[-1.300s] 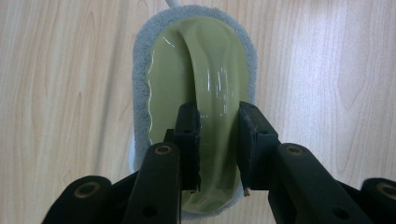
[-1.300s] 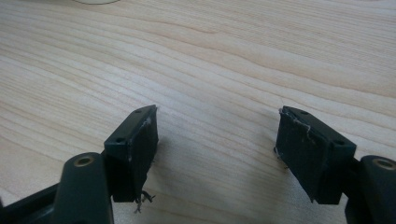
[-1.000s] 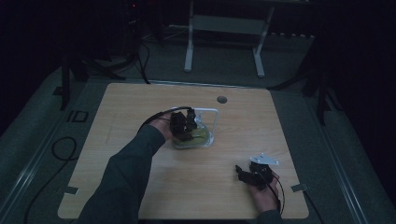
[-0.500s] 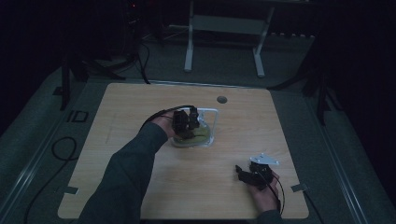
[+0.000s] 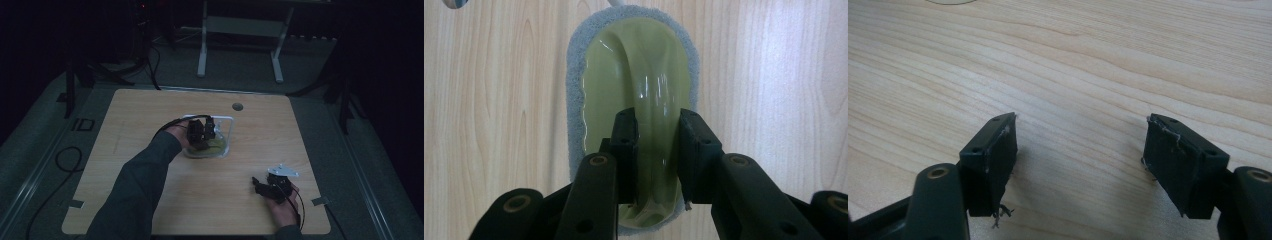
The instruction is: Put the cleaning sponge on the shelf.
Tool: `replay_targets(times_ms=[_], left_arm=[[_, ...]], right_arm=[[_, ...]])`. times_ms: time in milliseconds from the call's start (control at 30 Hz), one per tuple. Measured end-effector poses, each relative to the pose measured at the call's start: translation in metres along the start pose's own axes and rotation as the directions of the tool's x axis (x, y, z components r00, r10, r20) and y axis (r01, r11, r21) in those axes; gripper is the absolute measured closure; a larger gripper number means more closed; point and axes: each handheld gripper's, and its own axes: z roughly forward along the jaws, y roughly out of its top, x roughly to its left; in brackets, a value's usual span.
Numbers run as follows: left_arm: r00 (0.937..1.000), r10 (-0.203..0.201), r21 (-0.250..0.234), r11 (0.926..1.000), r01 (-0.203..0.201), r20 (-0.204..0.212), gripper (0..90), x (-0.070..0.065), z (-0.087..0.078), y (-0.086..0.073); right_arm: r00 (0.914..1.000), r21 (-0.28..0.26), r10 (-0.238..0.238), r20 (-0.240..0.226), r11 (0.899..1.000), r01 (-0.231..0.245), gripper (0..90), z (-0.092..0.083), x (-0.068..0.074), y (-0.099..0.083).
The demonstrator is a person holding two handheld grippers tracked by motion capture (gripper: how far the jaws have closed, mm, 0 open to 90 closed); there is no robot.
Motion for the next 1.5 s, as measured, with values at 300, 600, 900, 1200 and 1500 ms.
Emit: replay_targets(times_ms=[300,600,900,1200,1500], left_arm=[[0.9994,0.029,0.019,0.9994,-0.029,-0.016,71.9,-0.001,0.006,0.001],[0.9979,0.059,0.032,0.9978,-0.058,-0.029,71.8,-0.002,0.013,0.003],[0.9949,0.083,0.041,0.9959,-0.081,-0.058,71.8,-0.003,0.015,0.004],[0.9932,0.100,0.053,0.9939,-0.097,-0.060,71.9,-0.004,0.020,0.004],[0.9886,0.123,0.067,0.9908,-0.118,-0.087,71.8,-0.005,0.022,0.005]], right_arm=[[1.0000,0.001,0.002,0.000,1.000,-0.002,29.0,0.000,0.000,0.000],[1.0000,0.000,0.000,0.000,1.000,0.000,29.0,0.000,0.000,0.000],[1.0000,0.000,0.000,0.000,1.000,0.000,29.0,0.000,0.000,0.000],[1.0000,0.001,0.002,0.000,1.000,-0.002,29.0,0.000,0.000,0.000],[1.0000,0.001,0.003,-0.001,1.000,-0.003,29.0,0.000,0.000,0.000]])
